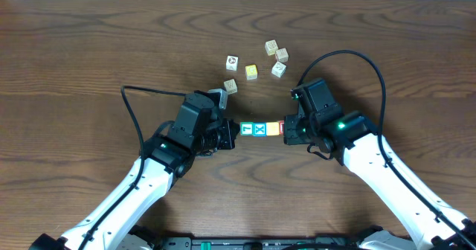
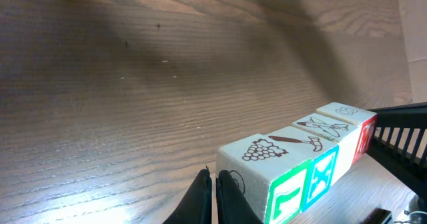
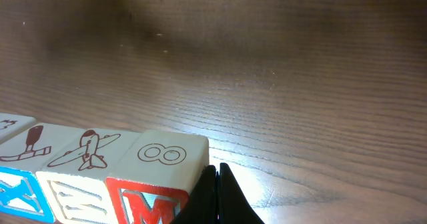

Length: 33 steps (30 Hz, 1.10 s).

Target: Lift 4 blocks

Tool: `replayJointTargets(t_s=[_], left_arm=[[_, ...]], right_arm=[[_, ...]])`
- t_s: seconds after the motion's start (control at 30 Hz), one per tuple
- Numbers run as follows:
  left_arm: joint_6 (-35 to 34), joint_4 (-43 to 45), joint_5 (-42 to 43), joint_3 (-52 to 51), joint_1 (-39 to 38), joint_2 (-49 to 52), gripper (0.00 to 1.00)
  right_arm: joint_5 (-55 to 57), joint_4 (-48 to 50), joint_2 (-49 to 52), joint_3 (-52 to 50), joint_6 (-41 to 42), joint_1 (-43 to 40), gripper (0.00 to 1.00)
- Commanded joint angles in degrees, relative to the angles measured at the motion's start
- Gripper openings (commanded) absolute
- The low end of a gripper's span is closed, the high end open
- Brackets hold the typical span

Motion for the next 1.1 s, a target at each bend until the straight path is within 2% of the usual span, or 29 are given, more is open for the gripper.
replayJointTargets(t_s=[0.0, 1.07], left_arm=[[0.8, 2.0, 8.8, 3.6, -2.8, 0.4, 0.07], [0.8, 1.8, 7.7, 3.3, -2.8, 5.2, 0.07]], right_arm=[[-14.4, 1.6, 0.7, 2.3, 0.2, 4.3, 0.01], [-13.1, 1.9, 5.6, 2.3, 0.2, 4.3, 0.01]])
